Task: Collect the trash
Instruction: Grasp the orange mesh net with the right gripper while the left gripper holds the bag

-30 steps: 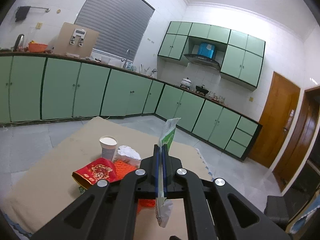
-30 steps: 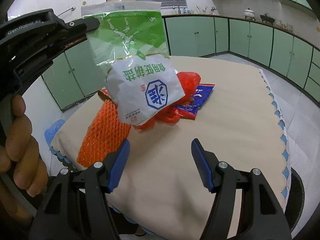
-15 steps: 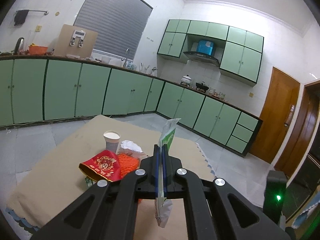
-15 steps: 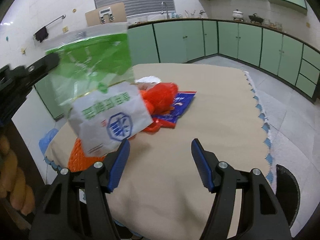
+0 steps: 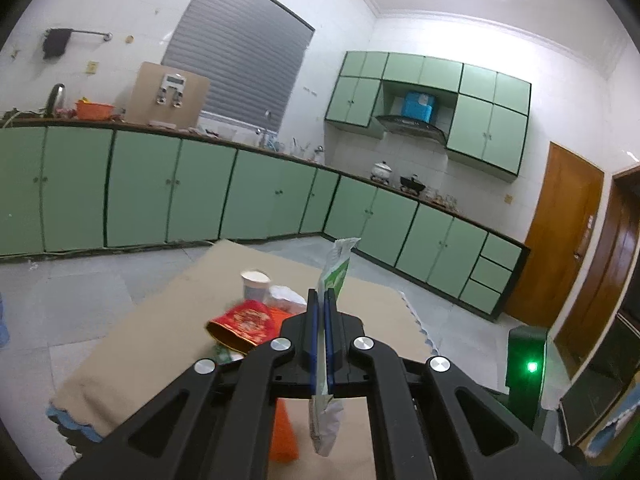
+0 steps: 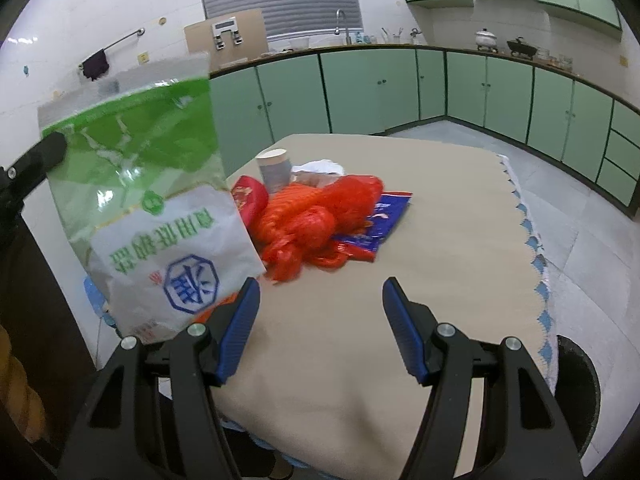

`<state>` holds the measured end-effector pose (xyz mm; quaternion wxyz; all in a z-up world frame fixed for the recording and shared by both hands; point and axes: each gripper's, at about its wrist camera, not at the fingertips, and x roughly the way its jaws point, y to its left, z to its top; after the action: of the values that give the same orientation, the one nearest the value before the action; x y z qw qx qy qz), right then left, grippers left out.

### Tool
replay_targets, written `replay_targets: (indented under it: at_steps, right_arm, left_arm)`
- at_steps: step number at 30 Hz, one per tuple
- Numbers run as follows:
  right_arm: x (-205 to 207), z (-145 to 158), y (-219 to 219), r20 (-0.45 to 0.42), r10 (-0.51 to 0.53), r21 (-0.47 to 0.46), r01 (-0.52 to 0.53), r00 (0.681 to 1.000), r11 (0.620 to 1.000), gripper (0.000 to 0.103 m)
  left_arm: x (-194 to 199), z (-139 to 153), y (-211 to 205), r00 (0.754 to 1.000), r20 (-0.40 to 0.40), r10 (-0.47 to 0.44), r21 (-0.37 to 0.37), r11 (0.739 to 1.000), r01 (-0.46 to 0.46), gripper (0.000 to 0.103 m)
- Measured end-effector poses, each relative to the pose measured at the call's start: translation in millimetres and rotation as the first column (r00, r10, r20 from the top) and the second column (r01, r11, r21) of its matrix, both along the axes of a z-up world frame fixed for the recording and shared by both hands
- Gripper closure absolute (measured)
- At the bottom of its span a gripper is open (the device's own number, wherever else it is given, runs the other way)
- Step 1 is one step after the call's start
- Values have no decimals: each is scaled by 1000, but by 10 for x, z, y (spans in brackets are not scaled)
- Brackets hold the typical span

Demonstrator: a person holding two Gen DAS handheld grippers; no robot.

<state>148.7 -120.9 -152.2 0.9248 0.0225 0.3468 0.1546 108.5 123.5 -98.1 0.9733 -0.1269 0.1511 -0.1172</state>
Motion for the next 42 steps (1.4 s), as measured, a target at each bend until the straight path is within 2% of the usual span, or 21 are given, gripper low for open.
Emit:
replay_targets:
  at_steps: [7,13,20,27,30,32,34,42]
  right_arm:
    - [-39,13,214,3,28,-6,-28,1000,1000,40]
    - [-85,-14,415,4,48,-14,-48,999,999,40]
    - [-90,-109,729,-15,76,-17,-76,997,997,40]
    - [-142,-355,1111,-39,117,-64,-120,992,991,40]
    - [-104,-500,1193,-66,117,-89,-122,991,988,47]
    - [-59,-572,1176,-98,114,-80,-122,989,989,62]
    - [-25,-609,1144,-116,112,-71,-120,987,990,89]
    - [-140,-425,952,-80,122,-46,-126,989,991,94]
  left_arm:
    - [-149,77,366,997,18,74,-14,997,-74,100]
    - [-223,-109,608,989,-7,148,68,987,-147,100]
    - [-256,-390,765,986,-56,157,83,985,-152,100]
    - [-237,-466,863,985,-70,157,56,987,-153,100]
    - [-218,-515,905,985,-82,154,48,987,-150,100]
    - [-216,-543,924,984,-89,154,41,988,-151,100]
    - [-214,-565,951,984,-92,152,36,988,-149,100]
    - [-257,-509,871,987,-82,141,39,990,-138,100]
